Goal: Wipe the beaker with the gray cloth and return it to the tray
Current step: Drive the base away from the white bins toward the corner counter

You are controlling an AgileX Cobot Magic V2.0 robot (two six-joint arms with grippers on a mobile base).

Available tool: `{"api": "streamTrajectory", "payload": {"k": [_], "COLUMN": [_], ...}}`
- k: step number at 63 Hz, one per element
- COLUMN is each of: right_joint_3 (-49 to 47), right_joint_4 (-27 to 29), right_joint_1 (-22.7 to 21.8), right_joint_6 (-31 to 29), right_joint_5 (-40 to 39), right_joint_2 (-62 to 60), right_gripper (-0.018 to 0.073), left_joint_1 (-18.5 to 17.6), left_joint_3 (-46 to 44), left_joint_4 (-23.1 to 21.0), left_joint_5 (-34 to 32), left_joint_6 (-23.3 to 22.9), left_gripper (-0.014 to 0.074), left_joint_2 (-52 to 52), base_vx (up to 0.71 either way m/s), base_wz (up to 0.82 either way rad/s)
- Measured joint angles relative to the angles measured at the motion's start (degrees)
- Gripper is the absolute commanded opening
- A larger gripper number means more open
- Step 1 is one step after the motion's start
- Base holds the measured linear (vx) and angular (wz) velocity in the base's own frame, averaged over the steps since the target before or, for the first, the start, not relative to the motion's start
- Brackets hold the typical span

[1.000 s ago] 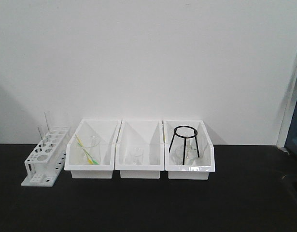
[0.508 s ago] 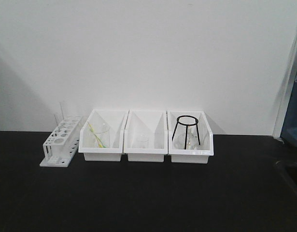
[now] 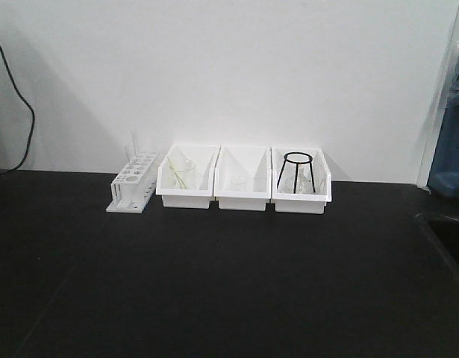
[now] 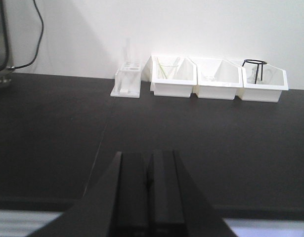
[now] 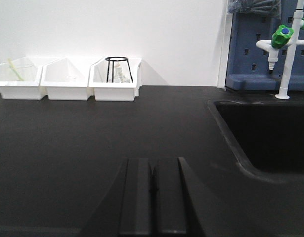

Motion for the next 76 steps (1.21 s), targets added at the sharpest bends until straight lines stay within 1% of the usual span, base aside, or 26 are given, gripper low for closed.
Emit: {"api": "streamTrajectory", "payload": {"k": [21,49,64,76], "right_joint_3": [0.0,0.0,0.0,0.0], "right_joint_4": [0.0,0.0,0.0,0.0], "right_joint_1": [0.0,0.0,0.0,0.0], "right_joint_6": [0.0,0.0,0.0,0.0], "right_joint_5": [0.0,0.0,0.0,0.0], "right_joint_2": [0.0,0.0,0.0,0.0], "right_gripper": [-0.0011,-0.0011,-0.0011,-0.0011], "left_joint_1": [0.0,0.0,0.0,0.0], "left_joint_3": [0.0,0.0,0.0,0.0], "left_joint_4": [0.0,0.0,0.0,0.0], "left_joint_5": [0.0,0.0,0.0,0.0], "left_joint_6": [0.0,0.0,0.0,0.0], "left_gripper": [-0.0006,-0.0006,-0.0006,-0.0006], "left_joint_2": [0.0,0.0,0.0,0.0], "base_vx": [-0.41,-0.4,-0.35,-0.29], "base_wz": [0.07,-0.06,-0.23,-0.48]}}
